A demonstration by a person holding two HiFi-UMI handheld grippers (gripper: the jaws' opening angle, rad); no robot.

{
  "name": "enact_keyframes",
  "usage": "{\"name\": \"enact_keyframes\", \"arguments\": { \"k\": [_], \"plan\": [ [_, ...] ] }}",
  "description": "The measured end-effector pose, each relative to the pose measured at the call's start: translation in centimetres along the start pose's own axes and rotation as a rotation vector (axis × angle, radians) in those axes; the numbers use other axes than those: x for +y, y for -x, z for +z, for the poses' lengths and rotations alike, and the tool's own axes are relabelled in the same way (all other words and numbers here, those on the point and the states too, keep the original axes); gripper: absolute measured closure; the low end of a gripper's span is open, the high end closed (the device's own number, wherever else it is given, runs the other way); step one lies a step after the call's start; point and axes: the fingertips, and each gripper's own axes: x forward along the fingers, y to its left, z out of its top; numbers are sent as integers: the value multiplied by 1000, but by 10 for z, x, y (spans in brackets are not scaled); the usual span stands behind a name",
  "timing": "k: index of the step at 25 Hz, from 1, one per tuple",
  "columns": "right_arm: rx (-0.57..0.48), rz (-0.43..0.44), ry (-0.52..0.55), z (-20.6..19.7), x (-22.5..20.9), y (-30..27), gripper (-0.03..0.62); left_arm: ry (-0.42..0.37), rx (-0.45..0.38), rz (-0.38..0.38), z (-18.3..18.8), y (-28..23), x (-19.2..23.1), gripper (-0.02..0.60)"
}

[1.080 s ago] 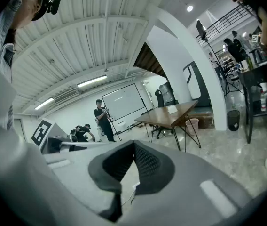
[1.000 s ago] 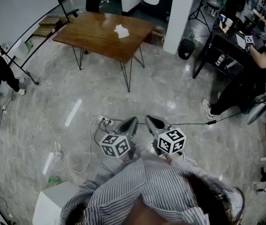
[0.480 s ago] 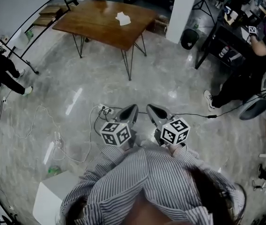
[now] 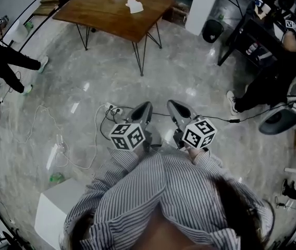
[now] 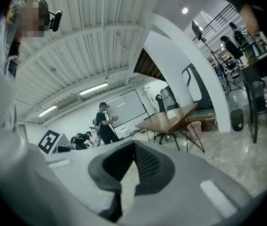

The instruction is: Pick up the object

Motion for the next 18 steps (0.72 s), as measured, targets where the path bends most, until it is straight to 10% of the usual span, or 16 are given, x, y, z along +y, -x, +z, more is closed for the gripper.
{"name": "enact_keyframes", "arguments": {
  "k": [9,18],
  "plan": [
    [-45,-23,-7,23,-71,-64,592,20,-23,-28,38,-80,52,575],
    [-59,-46,37,113,-145,-229,592,-30,-35,-42,175,-207,145,575]
  ]
}}
